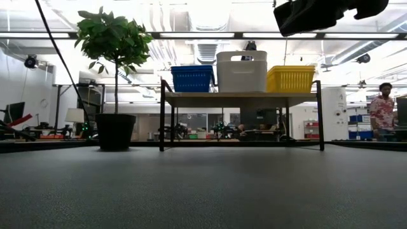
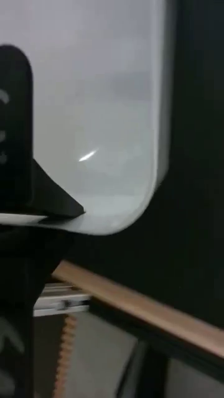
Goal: Stack baskets on shelf by color
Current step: Stack the white bin on the other white bins on the shelf
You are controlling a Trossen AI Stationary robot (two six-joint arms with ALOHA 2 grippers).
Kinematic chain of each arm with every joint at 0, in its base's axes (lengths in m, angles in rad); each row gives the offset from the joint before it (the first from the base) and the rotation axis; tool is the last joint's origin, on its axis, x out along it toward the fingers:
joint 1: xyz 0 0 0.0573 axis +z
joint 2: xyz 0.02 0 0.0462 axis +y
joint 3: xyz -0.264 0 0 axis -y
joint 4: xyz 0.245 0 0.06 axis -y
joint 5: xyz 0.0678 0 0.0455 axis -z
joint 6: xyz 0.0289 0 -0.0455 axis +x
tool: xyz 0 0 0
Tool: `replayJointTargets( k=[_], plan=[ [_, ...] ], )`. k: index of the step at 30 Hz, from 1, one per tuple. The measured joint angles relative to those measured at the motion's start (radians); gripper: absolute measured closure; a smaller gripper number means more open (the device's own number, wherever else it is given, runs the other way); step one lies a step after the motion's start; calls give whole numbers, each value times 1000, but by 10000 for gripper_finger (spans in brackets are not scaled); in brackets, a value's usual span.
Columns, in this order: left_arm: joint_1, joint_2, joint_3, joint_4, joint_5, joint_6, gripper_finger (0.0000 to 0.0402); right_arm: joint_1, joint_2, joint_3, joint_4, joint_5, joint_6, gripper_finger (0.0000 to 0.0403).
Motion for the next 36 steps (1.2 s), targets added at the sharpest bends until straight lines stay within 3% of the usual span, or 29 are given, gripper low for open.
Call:
replayJointTargets(
  k=[6, 14, 19, 26, 36],
  plan=[
    [191, -2, 3, -2, -109, 303, 401, 0, 0, 0, -30, 0, 38, 394],
    [500, -3, 3, 87, -119, 863, 401, 0, 0, 0, -30, 0, 138, 394],
    [620, -3, 3, 175, -95, 1123, 401, 18, 2, -15, -32, 1, 228, 394],
    [712, -3, 3, 181, -88, 1171, 401, 79, 3, -19, -20, 8, 301, 394],
    [719, -2, 0, 219, -54, 1118, 384, 114, 20, -19, 2, 11, 365, 394]
  ],
)
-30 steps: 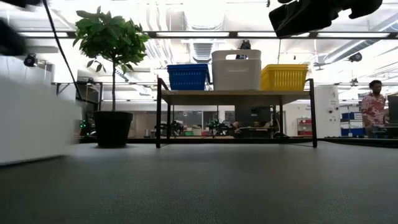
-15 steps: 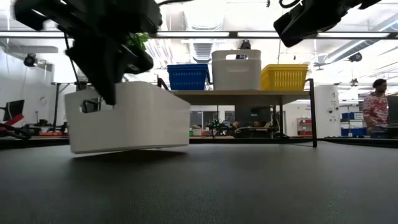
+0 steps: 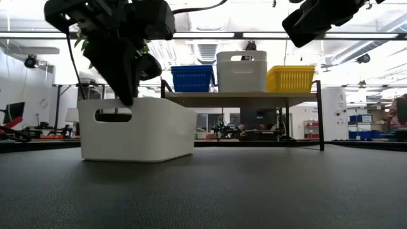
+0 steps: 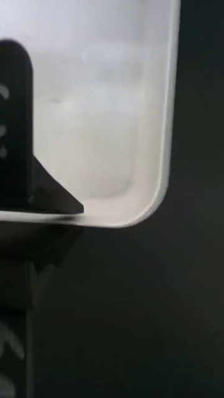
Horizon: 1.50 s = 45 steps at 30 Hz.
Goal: Stack baskets on shelf by color
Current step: Stack the white bin on the other white bins on the shelf
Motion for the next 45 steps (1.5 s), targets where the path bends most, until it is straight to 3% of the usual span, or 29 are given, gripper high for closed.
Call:
replayJointTargets(
  k=[6, 10, 14, 19, 26, 32, 36, 45],
  plan=[
    [0, 12, -40, 96, 1, -1, 327, 0, 38, 0, 5, 0, 32, 394],
    [0, -12, -42, 88, 2, 103, 303, 5, 90, 0, 102, 31, 41, 394],
    [2, -117, -33, 98, -22, 208, 301, 16, 164, 1, 217, 113, 18, 394],
    [1, -306, -76, 217, -166, 367, 312, 26, 273, 38, 343, 217, -11, 394],
    [2, -570, -282, 612, -172, 639, 320, 33, 443, 196, 351, 218, -3, 394],
    [2, -730, -459, 884, -172, 710, 320, 59, 577, 353, 284, 218, -11, 394],
    [2, -798, -533, 972, -171, 720, 320, 68, 667, 463, 236, 241, -11, 394],
    [2, -880, -606, 986, -170, 729, 320, 66, 832, 660, 123, 243, 41, 378]
  ],
)
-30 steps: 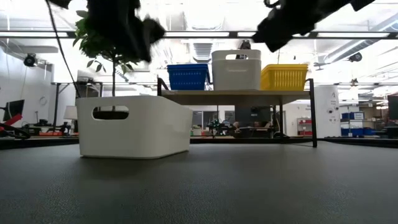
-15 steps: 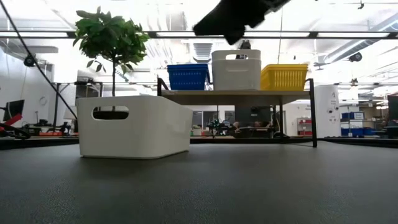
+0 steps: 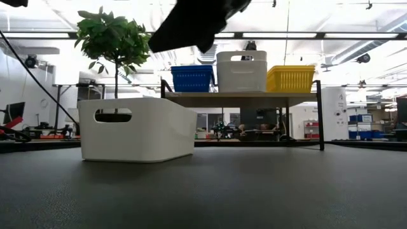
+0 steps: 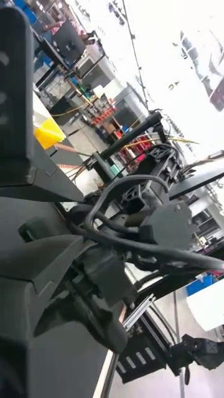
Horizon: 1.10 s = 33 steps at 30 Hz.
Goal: Stack baskets on shelf by color
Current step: Stack the white bin on the other white bins on the shelf
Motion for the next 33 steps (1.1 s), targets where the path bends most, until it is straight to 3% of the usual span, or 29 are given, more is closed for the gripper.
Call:
replayJointTargets(
  k=[11, 16, 25, 33],
  plan=[
    [0, 41, -11, -3, 0, -1, 320, -33, 148, 169, -74, 24, 96, 249],
    [0, 49, -21, -8, -13, 0, 320, -42, 215, 220, -75, 18, 106, 222],
    [0, 33, -31, 0, -24, 0, 320, -53, 315, 291, -85, 17, 96, 243],
    [0, 28, -32, -1, -25, -1, 320, -66, 357, 318, -87, 19, 70, 315]
  ],
)
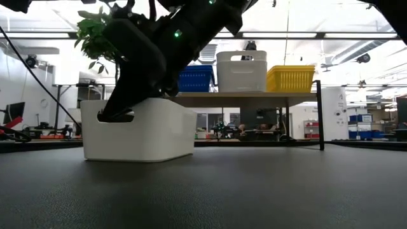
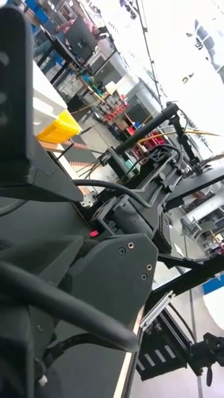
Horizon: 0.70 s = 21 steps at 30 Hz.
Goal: Stack baskets on shelf by color
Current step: Stack the white bin on the other white bins on the shelf
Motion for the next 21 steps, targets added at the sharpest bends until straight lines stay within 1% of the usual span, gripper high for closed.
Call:
replayJointTargets(
  k=[4, 5, 10, 15, 21],
  plan=[
    [0, 0, 0, 0, 0, 0, 320, 1, -1, 0, 0, -1, -37, 380],
    [0, 1, 0, 0, 0, 0, 320, 2, -4, 0, -1, -3, -42, 386],
    [0, 1, 0, 0, 0, 0, 320, 9, -28, 0, -30, -12, -48, 393],
    [0, 1, 0, 0, 0, -1, 320, 34, -78, -1, -138, -14, -79, 394],
    [0, 2, 0, 1, 0, -1, 320, 81, -168, -1, -290, -15, -121, 394]
  ],
)
